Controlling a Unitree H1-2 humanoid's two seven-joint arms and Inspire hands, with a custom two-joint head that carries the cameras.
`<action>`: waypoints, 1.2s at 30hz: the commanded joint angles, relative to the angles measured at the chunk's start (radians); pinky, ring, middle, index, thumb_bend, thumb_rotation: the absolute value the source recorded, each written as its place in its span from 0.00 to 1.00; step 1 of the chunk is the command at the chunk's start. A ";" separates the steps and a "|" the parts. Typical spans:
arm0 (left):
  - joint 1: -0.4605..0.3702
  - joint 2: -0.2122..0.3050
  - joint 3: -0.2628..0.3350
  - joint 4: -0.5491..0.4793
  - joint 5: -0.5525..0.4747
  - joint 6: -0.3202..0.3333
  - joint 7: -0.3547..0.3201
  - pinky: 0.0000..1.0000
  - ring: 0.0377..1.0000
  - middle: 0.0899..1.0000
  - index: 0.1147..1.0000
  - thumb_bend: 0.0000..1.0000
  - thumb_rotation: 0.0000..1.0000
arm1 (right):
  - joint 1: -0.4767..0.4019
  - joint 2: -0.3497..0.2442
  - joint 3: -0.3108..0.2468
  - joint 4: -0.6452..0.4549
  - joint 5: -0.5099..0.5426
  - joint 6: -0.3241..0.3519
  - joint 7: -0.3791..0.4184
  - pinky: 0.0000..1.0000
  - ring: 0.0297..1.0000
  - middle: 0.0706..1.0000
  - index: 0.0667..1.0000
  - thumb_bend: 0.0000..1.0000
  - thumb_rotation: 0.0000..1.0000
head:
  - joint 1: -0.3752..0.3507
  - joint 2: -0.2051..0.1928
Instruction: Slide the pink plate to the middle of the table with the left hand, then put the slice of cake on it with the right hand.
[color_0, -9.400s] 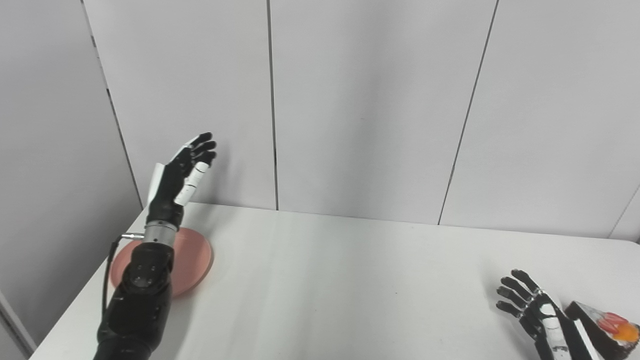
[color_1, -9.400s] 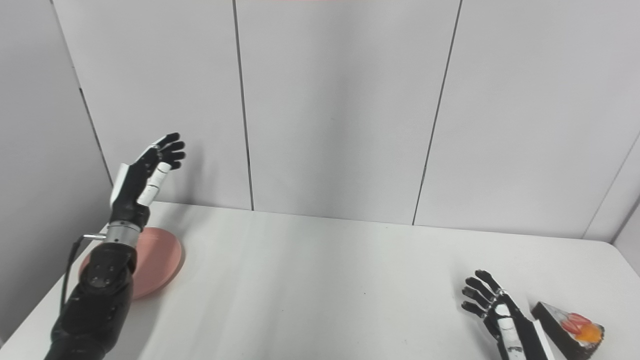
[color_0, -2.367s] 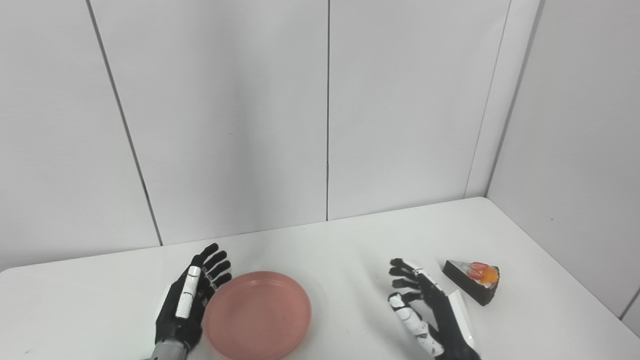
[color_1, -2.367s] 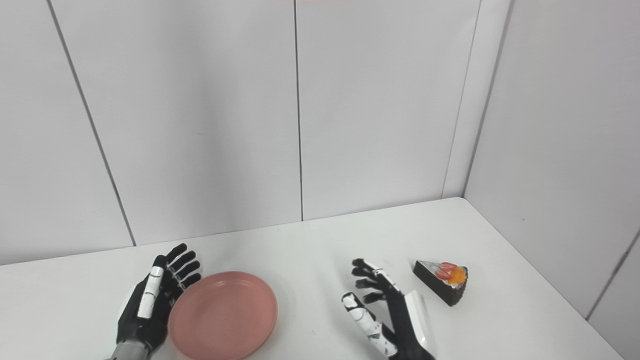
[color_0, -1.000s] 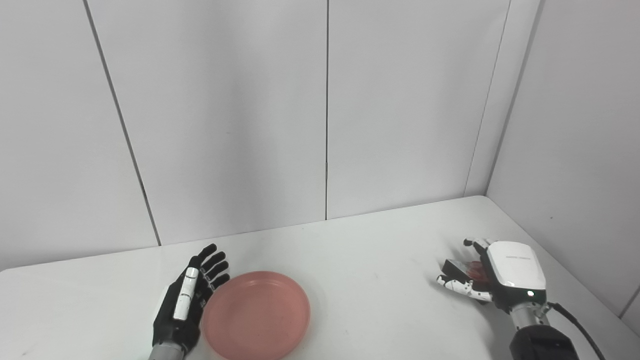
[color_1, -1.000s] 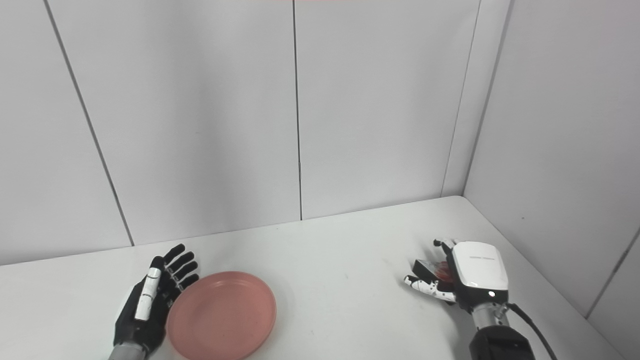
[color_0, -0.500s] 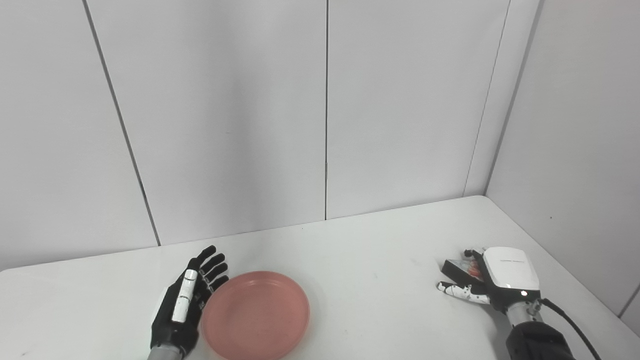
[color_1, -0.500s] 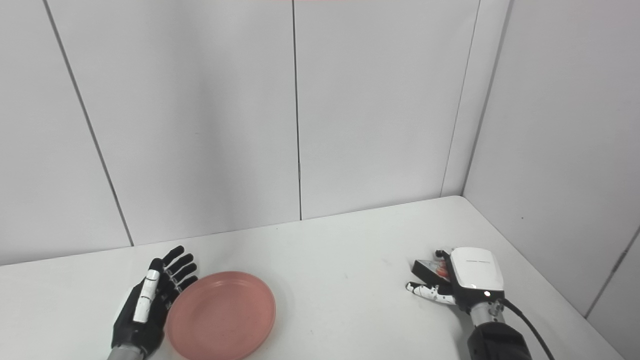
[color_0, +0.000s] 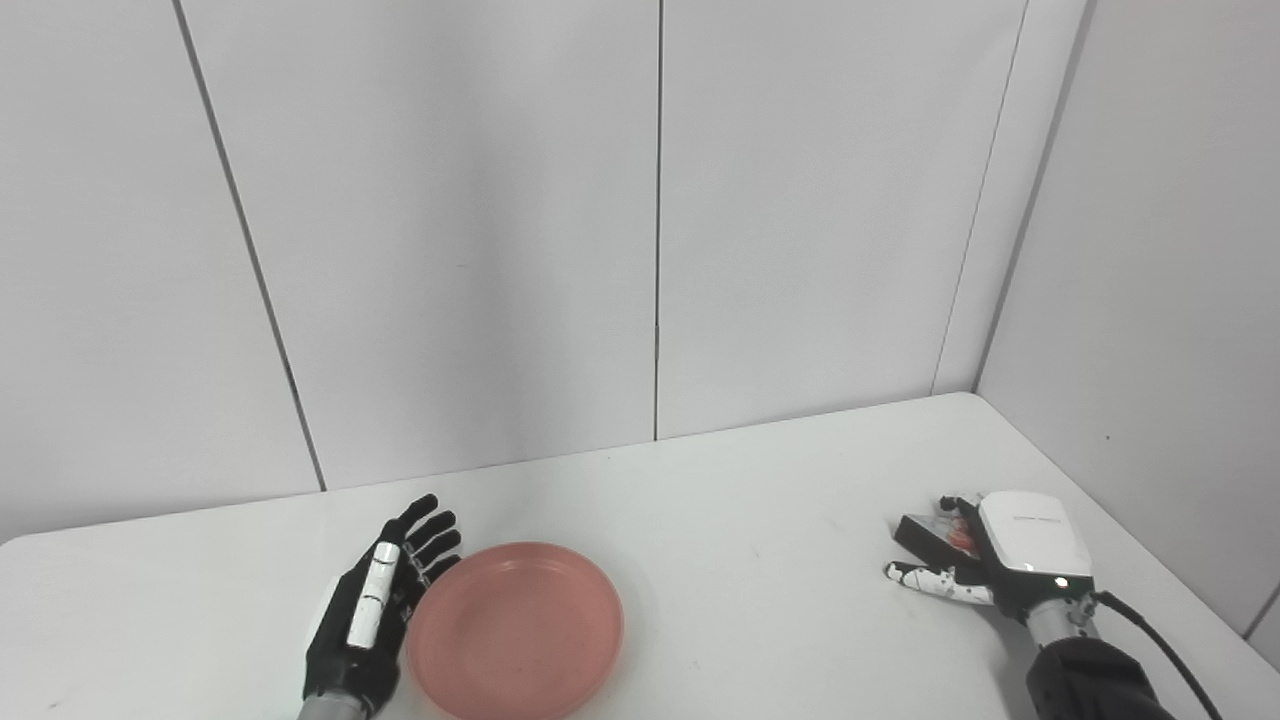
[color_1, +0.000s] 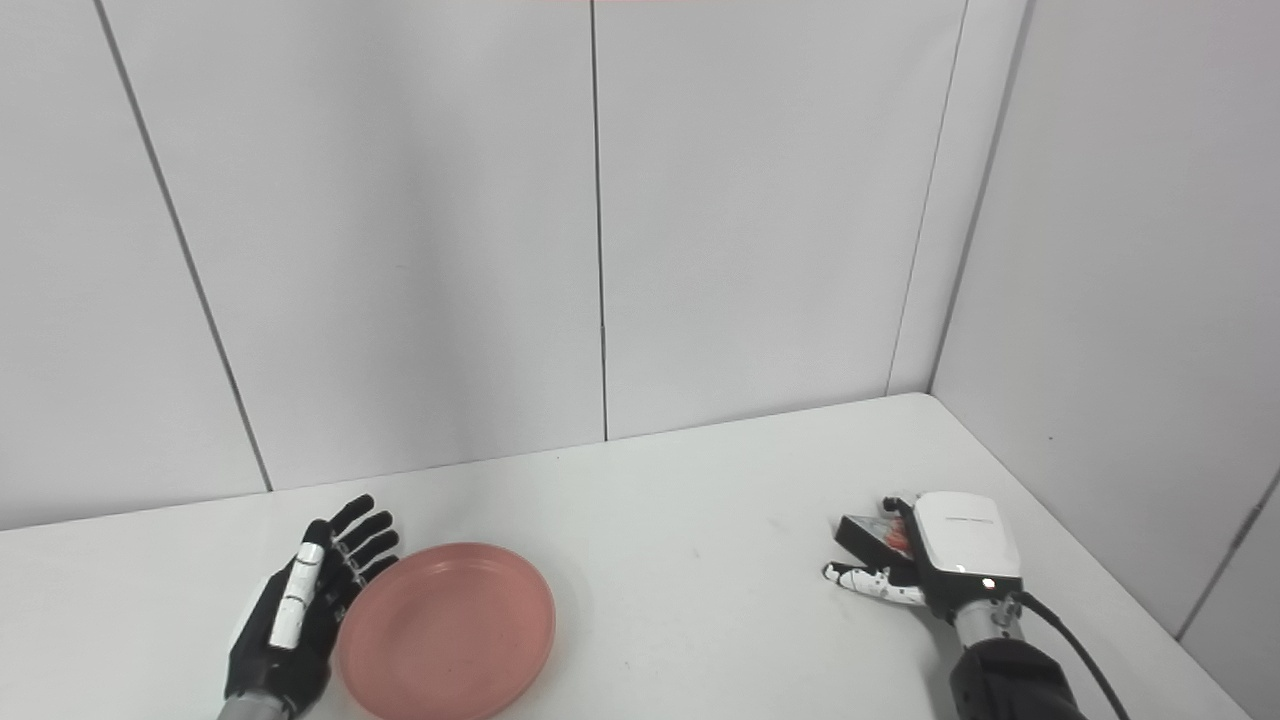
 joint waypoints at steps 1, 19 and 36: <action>0.043 0.009 -0.005 0.019 0.015 0.059 0.008 0.79 0.82 0.80 0.79 0.71 0.79 | 0.009 -0.027 -0.009 0.021 0.041 0.001 0.016 0.32 0.38 0.42 0.50 0.68 0.79 | 0.001 0.004; 0.050 0.012 -0.011 0.004 0.015 0.072 0.009 0.80 0.83 0.81 0.79 0.72 0.78 | 0.021 -0.033 0.029 0.059 0.116 -0.097 -0.138 0.14 0.17 0.20 0.24 0.54 0.65 | 0.011 0.007; 0.069 -0.021 -0.026 -0.039 0.039 0.088 0.053 0.80 0.81 0.79 0.76 0.72 0.79 | 0.009 -0.026 0.029 -0.414 0.092 -0.117 -0.036 0.09 0.11 0.15 0.18 0.60 0.63 | 0.095 0.009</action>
